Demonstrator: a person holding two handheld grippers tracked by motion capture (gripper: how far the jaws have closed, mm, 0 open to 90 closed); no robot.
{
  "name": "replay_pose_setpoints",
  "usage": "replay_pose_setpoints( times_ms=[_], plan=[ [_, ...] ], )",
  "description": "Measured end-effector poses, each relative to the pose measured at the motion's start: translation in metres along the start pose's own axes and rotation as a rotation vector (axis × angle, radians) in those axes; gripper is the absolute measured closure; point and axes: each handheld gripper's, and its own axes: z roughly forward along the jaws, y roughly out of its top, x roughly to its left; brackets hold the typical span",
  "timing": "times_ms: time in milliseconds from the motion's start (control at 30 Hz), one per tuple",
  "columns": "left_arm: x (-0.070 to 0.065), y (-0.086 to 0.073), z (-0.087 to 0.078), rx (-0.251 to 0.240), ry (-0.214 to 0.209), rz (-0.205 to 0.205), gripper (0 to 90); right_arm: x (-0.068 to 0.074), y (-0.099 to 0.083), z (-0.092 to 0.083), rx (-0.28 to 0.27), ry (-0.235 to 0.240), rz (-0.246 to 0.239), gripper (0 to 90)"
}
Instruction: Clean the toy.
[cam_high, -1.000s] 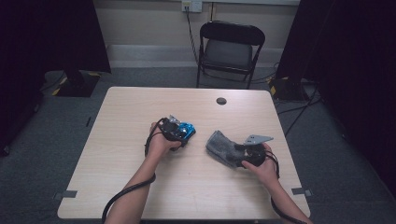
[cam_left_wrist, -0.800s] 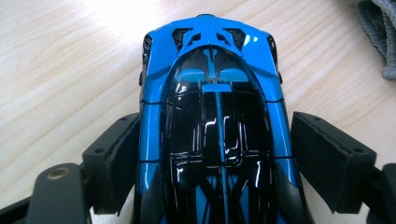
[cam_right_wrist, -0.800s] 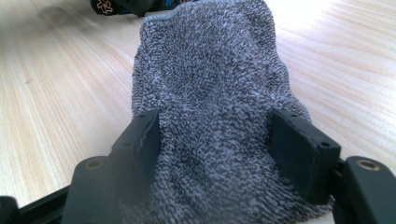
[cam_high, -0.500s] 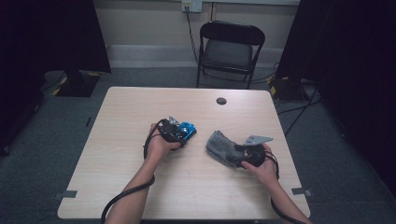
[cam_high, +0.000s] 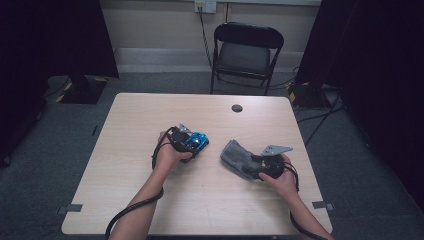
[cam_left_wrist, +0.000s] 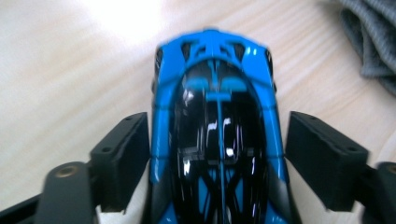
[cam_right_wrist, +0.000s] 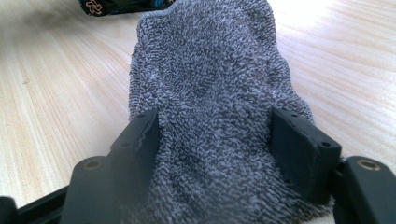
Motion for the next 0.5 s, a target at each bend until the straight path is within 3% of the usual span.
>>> replay_pose_setpoints(
  times_ms=[200, 367, 500],
  plan=[
    [0.0, 0.011, 0.011, 0.033, 0.006, 0.026, 18.4, 0.0, 0.0, 0.0, 0.001, 0.003, 0.0, 32.6],
    [-0.002, 0.005, 0.024, 0.045, -0.007, 0.0, 19.5, 0.0, 0.0, 0.0, 0.001, 0.002, -0.004, 32.4],
    [-0.001, 0.004, 0.023, 0.026, 0.003, -0.017, 25.3, 0.0, 0.0, 0.001, 0.003, 0.001, -0.003, 32.4]
  ],
)
